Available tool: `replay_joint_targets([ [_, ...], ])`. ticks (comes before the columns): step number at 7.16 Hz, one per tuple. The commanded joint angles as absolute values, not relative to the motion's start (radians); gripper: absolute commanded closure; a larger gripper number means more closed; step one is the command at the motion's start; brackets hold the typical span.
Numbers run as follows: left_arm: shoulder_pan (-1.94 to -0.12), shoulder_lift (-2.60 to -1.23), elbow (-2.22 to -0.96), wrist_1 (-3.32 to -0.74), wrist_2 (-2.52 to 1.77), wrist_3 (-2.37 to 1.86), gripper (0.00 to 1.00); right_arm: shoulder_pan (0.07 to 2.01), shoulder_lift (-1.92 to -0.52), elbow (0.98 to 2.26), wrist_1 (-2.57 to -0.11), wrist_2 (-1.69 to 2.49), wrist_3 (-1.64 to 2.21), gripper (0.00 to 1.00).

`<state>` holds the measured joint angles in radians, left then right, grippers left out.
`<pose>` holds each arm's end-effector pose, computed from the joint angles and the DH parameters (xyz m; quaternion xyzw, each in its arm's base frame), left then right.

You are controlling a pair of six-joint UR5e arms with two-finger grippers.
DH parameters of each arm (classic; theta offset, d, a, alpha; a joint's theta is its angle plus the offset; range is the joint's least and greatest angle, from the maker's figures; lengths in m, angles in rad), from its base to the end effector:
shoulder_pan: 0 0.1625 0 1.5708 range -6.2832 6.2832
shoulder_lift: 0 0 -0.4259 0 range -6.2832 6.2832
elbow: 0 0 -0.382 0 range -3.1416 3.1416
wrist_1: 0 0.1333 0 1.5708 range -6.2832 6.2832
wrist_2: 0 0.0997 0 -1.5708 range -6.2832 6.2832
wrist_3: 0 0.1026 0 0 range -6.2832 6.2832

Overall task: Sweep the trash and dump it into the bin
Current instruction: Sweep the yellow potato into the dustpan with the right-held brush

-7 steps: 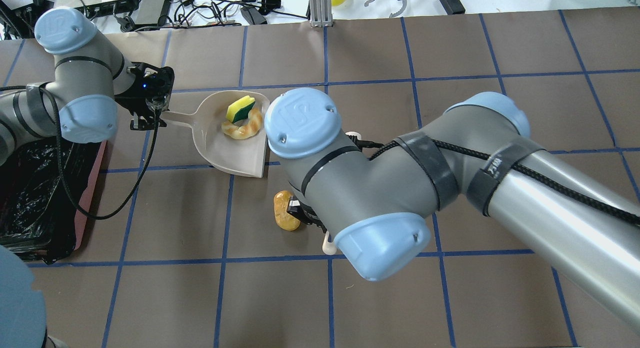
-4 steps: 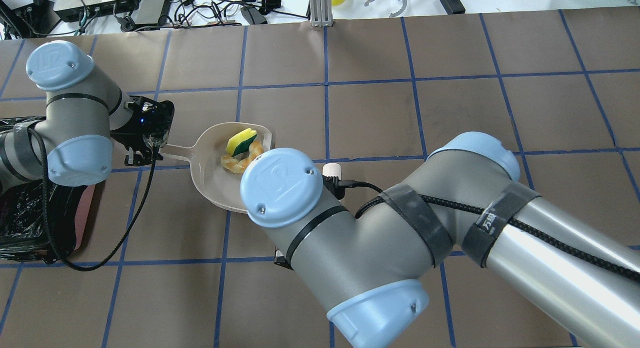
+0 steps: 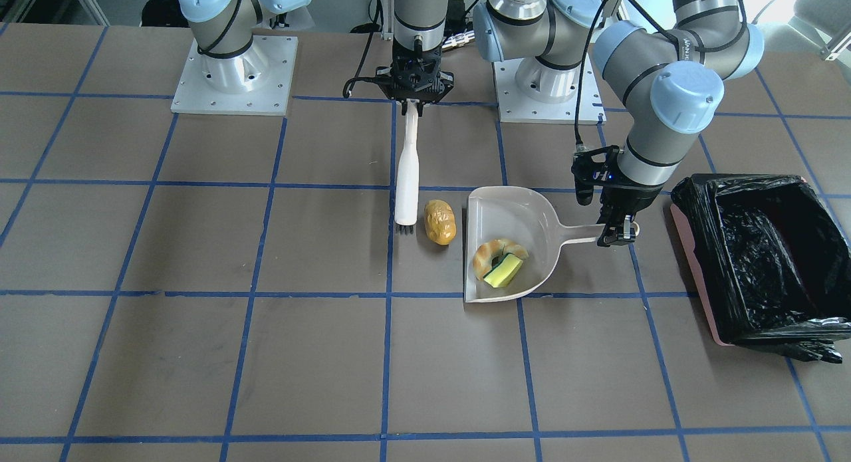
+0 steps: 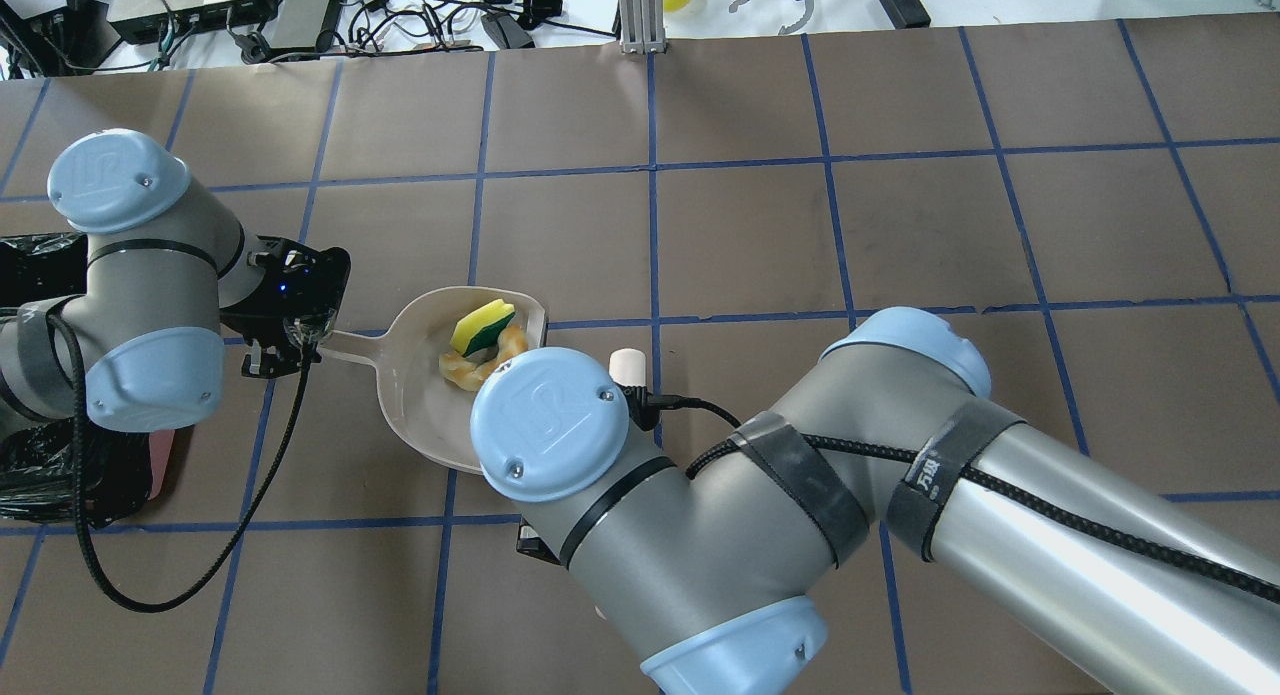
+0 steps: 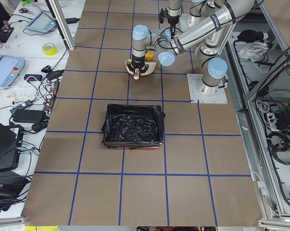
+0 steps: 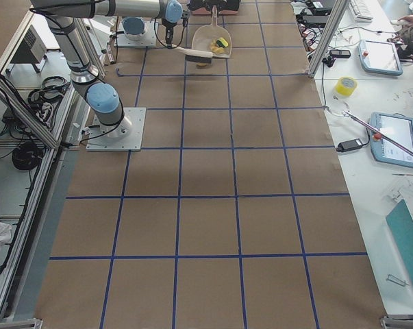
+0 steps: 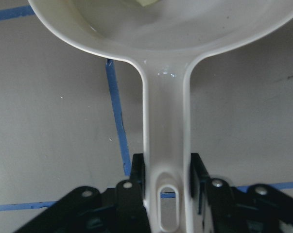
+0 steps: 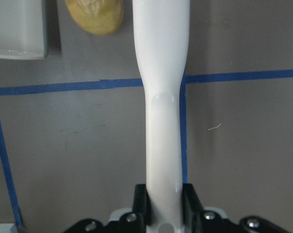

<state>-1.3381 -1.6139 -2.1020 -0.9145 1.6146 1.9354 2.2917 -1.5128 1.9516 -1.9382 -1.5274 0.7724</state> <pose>-0.0223 -0.4645 0.2865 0.7508 0.6589 0.0002 0.0464 0.4088 -0.2566 0.3160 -0.0265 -0.9988 -0.0409 0.0083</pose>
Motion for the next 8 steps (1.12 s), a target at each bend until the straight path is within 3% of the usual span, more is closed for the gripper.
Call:
replay_joint_targets([
  [1, -1.341, -1.614, -2.111, -0.913, 1.617, 1.937, 1.00, 2.293, -1.467, 1.957, -1.999, -1.526, 0.770, 1.00],
  [4, -1.344, -1.637, -2.164, -0.788, 1.618, 1.931, 1.00, 2.293, -1.363, 1.951, -2.158, -1.526, 0.790, 1.00],
  [8, -1.344, -1.641, -2.168, -0.753, 1.620, 1.927, 1.00, 2.296, -1.318, 1.879, -2.174, -1.487, 0.915, 1.00],
])
